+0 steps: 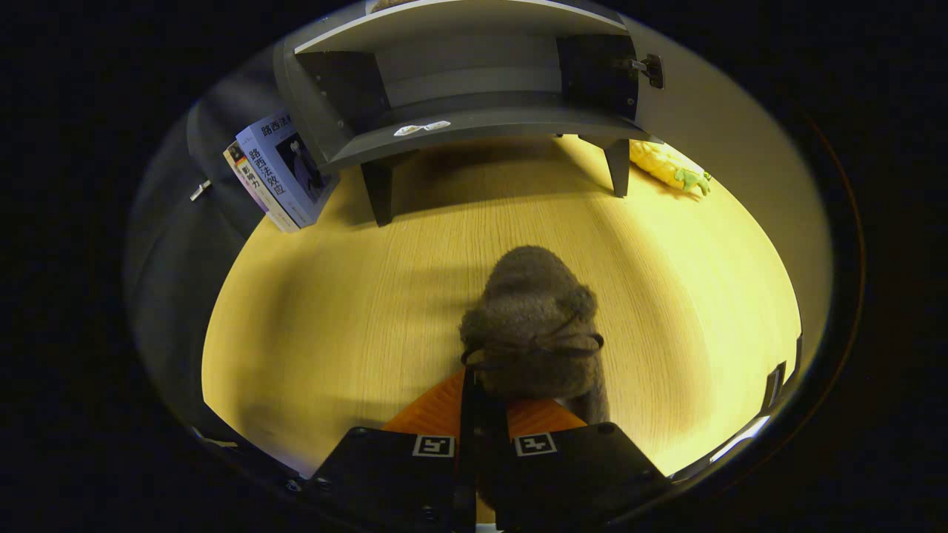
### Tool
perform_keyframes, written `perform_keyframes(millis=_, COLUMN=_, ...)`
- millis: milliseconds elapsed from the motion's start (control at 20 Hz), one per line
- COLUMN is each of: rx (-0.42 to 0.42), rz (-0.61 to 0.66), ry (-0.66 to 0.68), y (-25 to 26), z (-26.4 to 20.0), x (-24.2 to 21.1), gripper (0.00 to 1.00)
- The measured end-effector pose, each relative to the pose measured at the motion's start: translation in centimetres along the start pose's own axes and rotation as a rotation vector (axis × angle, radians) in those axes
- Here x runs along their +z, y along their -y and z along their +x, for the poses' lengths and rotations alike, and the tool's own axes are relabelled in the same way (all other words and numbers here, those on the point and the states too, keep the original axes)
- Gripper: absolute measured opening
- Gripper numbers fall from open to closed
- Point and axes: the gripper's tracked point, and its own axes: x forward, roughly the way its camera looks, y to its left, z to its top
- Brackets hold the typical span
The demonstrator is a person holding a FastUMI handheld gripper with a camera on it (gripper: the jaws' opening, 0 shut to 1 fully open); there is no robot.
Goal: Open the shoe cabinet door, grab the shoes and put them into the shoe cabinet, then close the shoe cabinet door.
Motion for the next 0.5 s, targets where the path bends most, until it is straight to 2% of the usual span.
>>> perform_keyframes(millis=150, rx=0.018, rz=-0.014, ry=0.05, y=0.0, z=1.4, x=0.9, gripper=0.2)
perform_keyframes(millis=350, rx=-0.007, rz=-0.017, ry=0.081, y=1.3, z=2.9, x=2.0, gripper=0.2)
perform_keyframes(millis=500, rx=-0.002, rz=-0.021, ry=0.114, y=1.8, z=3.7, x=2.8, gripper=0.14)
